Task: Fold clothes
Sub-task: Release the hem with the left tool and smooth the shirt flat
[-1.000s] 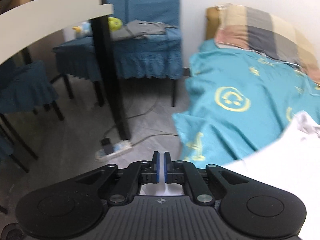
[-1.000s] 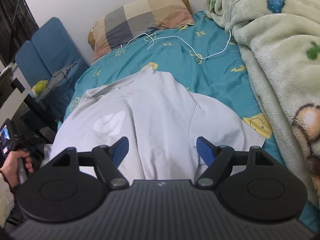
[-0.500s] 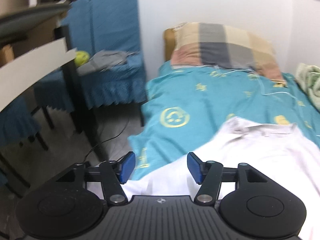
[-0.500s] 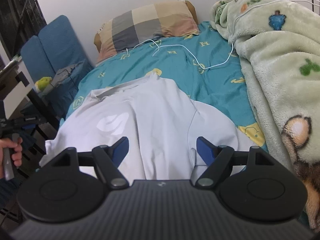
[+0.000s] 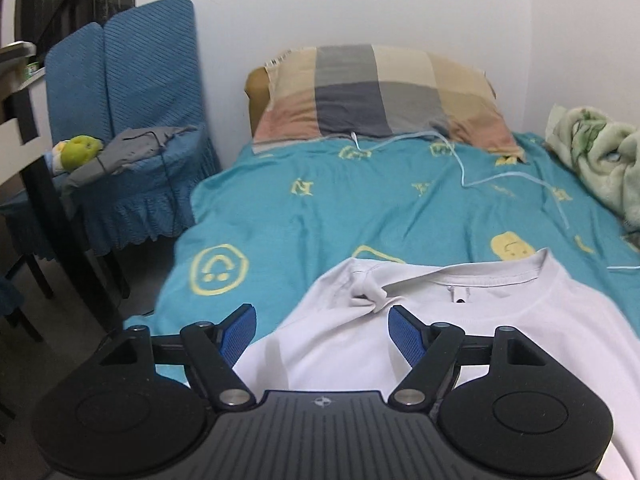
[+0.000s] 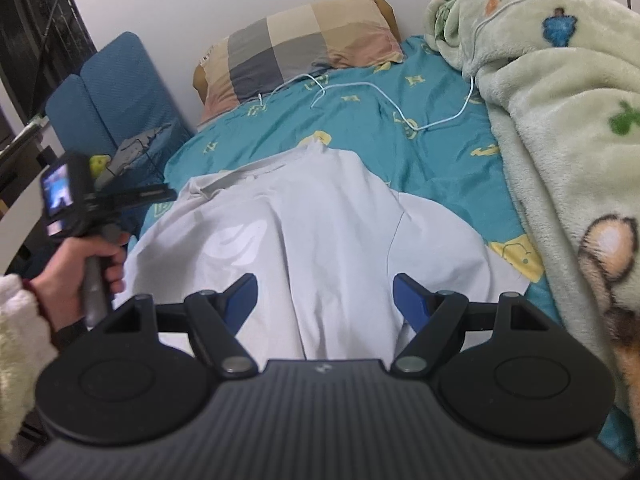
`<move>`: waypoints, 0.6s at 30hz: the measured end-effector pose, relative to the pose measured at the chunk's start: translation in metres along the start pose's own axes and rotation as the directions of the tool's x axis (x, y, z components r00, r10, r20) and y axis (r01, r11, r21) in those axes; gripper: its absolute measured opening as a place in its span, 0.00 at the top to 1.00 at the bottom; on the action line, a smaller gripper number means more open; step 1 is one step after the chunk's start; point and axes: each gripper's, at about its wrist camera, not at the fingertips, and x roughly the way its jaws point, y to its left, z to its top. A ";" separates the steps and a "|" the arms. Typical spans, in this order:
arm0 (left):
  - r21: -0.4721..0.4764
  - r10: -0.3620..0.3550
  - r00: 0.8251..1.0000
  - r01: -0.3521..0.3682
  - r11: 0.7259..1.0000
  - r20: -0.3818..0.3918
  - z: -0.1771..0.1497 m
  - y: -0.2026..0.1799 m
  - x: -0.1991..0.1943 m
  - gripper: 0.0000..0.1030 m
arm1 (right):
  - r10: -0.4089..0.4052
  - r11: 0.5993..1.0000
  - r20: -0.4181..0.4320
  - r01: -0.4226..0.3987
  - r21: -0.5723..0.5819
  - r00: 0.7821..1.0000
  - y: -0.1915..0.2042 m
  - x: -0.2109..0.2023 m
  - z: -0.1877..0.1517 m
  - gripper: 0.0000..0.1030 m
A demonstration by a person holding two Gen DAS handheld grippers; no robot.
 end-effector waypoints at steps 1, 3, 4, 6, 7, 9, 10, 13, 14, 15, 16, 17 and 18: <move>0.003 -0.007 1.000 0.007 1.000 -0.006 0.001 0.000 0.014 0.28 | 0.002 1.000 -0.003 -0.002 0.001 1.000 0.001 0.004 0.000 0.26; 0.009 -0.033 0.999 0.033 0.999 -0.025 0.002 -0.001 0.036 0.28 | 0.007 1.000 -0.020 -0.007 0.006 1.000 0.000 0.011 -0.001 0.26; 0.015 -0.043 0.998 0.044 0.999 -0.037 0.002 -0.001 0.048 0.29 | 0.011 1.000 -0.031 -0.010 0.011 0.999 0.000 0.014 -0.002 0.26; 0.027 -0.031 0.999 0.032 0.999 -0.039 0.004 -0.004 0.065 0.32 | 0.020 1.000 -0.052 -0.018 0.022 0.998 0.000 0.021 -0.003 0.26; 0.033 -0.023 0.999 0.024 0.999 -0.039 0.004 -0.005 0.072 0.35 | 0.025 0.999 -0.058 -0.023 0.029 0.998 0.000 0.022 -0.004 0.26; 0.029 -0.005 0.998 0.007 1.000 -0.065 0.008 -0.004 0.085 0.59 | 0.031 0.999 -0.065 -0.029 0.033 0.997 0.001 0.024 -0.006 0.26; 0.026 0.004 0.997 -0.002 1.000 -0.079 0.010 -0.003 0.092 0.83 | 0.029 0.999 -0.069 -0.027 0.027 0.997 0.003 0.026 -0.007 0.26; -0.015 0.002 0.996 -0.004 1.000 -0.086 0.021 0.006 0.097 0.93 | 0.026 1.000 -0.084 -0.025 0.015 0.996 0.006 0.030 -0.009 0.26; -0.033 0.005 0.997 -0.008 0.999 -0.082 0.027 0.010 0.095 0.94 | 0.026 1.000 -0.087 -0.025 0.014 0.996 0.007 0.031 -0.010 0.26; -0.053 0.008 0.997 -0.012 0.999 -0.076 0.034 0.015 0.093 0.94 | 0.026 1.000 -0.088 -0.025 0.014 0.996 0.007 0.031 -0.010 0.26; -0.072 0.012 0.997 -0.017 0.997 -0.071 0.041 0.020 0.091 0.94 | 0.026 1.000 -0.088 -0.025 0.014 0.996 0.008 0.031 -0.010 0.26; -0.080 0.026 0.997 -0.031 0.996 -0.069 0.049 0.024 0.090 0.94 | 0.026 1.000 -0.086 -0.025 0.014 0.996 0.008 0.031 -0.010 0.26; -0.077 0.049 0.997 -0.054 0.996 -0.066 0.055 0.026 0.090 0.94 | 0.025 1.000 -0.084 -0.024 0.013 0.996 0.008 0.031 -0.010 0.26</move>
